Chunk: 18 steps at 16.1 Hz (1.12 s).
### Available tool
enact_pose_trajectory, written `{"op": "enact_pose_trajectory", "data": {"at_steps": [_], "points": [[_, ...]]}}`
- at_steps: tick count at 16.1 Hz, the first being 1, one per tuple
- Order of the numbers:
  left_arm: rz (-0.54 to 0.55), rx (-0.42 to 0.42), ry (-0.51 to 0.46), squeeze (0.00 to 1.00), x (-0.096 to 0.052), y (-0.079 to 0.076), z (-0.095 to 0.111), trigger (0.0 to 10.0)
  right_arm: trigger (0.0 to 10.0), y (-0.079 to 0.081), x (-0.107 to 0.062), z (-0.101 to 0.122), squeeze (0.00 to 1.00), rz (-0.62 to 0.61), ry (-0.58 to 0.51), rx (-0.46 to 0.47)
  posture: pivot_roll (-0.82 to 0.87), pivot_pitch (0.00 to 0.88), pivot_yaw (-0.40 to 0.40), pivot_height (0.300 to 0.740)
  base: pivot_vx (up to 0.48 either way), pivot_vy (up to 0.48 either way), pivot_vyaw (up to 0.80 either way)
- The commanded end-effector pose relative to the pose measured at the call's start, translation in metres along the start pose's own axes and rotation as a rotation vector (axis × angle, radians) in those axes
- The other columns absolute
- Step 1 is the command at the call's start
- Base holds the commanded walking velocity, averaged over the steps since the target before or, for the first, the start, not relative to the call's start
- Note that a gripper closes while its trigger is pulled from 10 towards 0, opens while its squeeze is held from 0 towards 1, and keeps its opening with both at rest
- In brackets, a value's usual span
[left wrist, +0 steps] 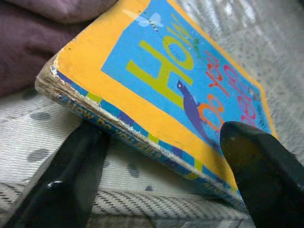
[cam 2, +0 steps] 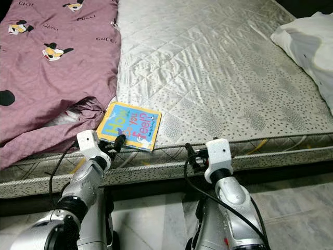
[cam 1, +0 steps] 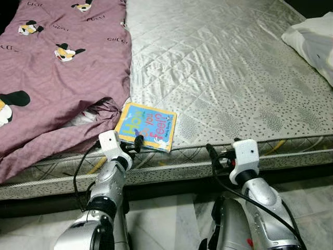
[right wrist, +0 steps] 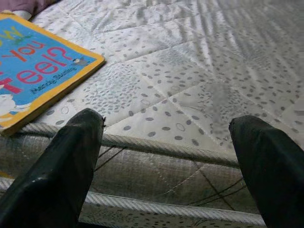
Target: Clean up the room
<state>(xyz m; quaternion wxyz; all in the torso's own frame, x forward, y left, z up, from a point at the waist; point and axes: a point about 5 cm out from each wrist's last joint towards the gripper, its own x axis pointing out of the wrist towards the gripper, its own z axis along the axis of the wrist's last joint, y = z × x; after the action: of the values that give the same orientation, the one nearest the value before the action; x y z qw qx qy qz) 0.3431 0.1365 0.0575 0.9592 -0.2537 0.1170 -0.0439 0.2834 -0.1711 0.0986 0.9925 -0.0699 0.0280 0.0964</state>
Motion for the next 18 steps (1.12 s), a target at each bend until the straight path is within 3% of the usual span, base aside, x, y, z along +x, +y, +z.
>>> {"op": "enact_pose_trajectory", "data": {"at_steps": [1,7,16,18], "points": [[-0.027,-0.05,-0.01,0.0,0.001,-0.002,0.001,0.0,10.0,-0.005,-0.003,0.002,0.0,-0.025,0.001,-0.008,-0.14,0.171,-0.009,0.514,0.0,0.0,0.0],[-0.127,-0.103,-0.039,0.0,0.007,-0.015,0.007,0.0,10.0,-0.008,-0.006,0.004,0.0,-0.039,0.0,-0.018,-0.16,0.167,-0.008,0.514,0.0,0.0,0.0],[-0.144,-0.084,-0.075,0.0,0.008,-0.017,0.013,0.0,10.0,-0.007,-0.003,0.004,0.0,-0.039,-0.001,-0.017,-0.15,0.16,-0.01,0.514,0.0,0.0,0.0],[-0.15,-0.027,-0.102,0.0,0.009,-0.019,0.019,0.0,10.0,-0.007,-0.003,0.004,0.0,-0.042,-0.001,-0.016,-0.15,0.158,-0.01,0.514,0.0,0.0,0.0]]}}
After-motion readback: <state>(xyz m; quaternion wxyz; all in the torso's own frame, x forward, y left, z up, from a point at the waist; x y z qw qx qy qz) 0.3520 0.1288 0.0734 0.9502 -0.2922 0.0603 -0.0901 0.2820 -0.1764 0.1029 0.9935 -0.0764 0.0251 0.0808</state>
